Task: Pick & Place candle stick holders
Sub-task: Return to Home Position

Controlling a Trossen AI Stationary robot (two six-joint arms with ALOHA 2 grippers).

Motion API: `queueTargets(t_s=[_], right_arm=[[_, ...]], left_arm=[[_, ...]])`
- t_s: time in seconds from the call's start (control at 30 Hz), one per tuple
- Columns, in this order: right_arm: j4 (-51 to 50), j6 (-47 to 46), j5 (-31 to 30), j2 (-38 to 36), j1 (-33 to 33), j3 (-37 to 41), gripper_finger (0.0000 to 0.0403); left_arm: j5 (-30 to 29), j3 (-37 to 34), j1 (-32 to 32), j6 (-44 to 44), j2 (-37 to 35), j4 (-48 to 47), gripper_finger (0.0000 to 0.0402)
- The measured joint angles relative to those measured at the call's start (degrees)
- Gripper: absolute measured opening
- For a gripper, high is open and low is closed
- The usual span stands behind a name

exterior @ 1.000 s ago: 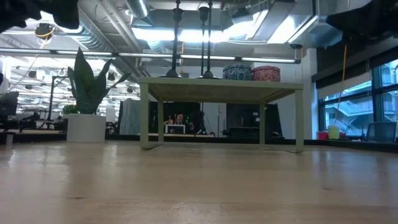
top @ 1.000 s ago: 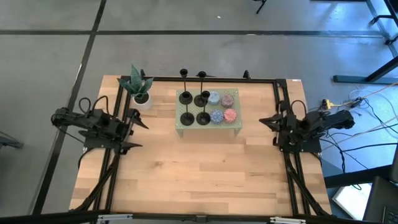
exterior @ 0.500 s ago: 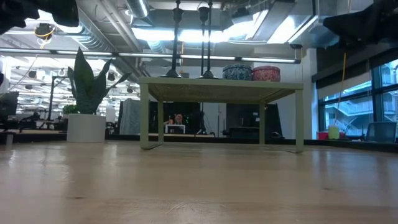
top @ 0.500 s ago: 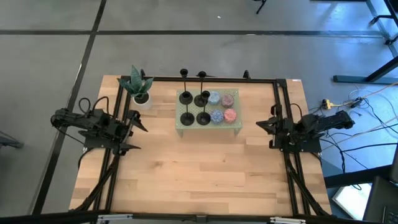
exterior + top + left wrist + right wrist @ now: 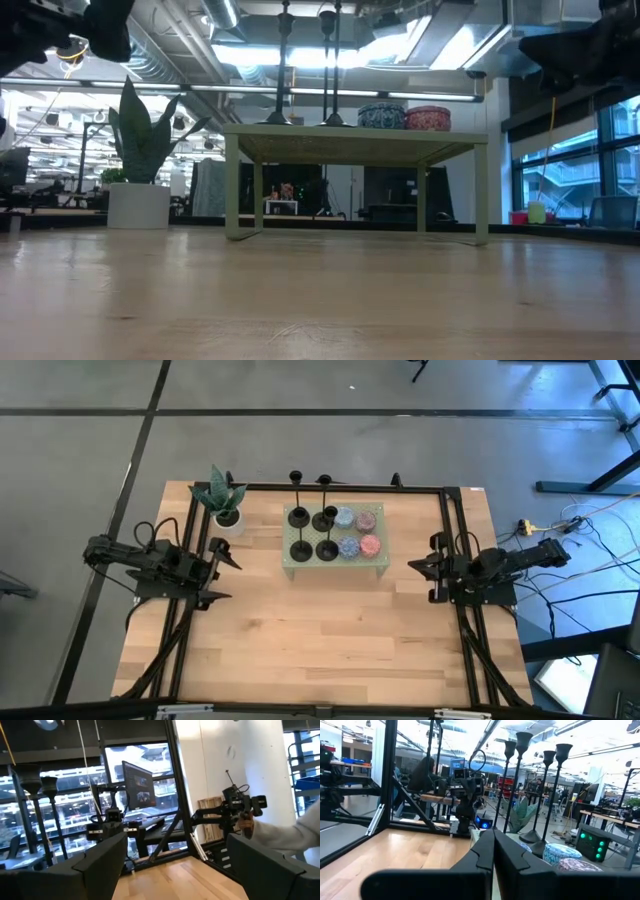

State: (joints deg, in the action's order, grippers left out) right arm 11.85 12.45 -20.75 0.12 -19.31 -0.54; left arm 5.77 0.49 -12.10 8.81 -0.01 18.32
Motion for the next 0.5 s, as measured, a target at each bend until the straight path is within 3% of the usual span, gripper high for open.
queueTargets(t_s=[0.2,0.37,0.5], right_arm=[[0.0,1.6,3.0,0.0,0.0,0.0,0.0010],[-0.3,3.0,-0.1,0.0,0.0,0.0,0.0010],[-1.8,3.0,-1.1,0.0,0.0,0.0,0.0010]], left_arm=[[-3.6,0.0,0.7,0.4,0.0,-0.1,0.0338],[-9.4,0.0,1.0,0.4,0.0,-1.1,0.0338],[-10.8,0.0,1.0,0.4,0.0,-1.3,0.0338]])
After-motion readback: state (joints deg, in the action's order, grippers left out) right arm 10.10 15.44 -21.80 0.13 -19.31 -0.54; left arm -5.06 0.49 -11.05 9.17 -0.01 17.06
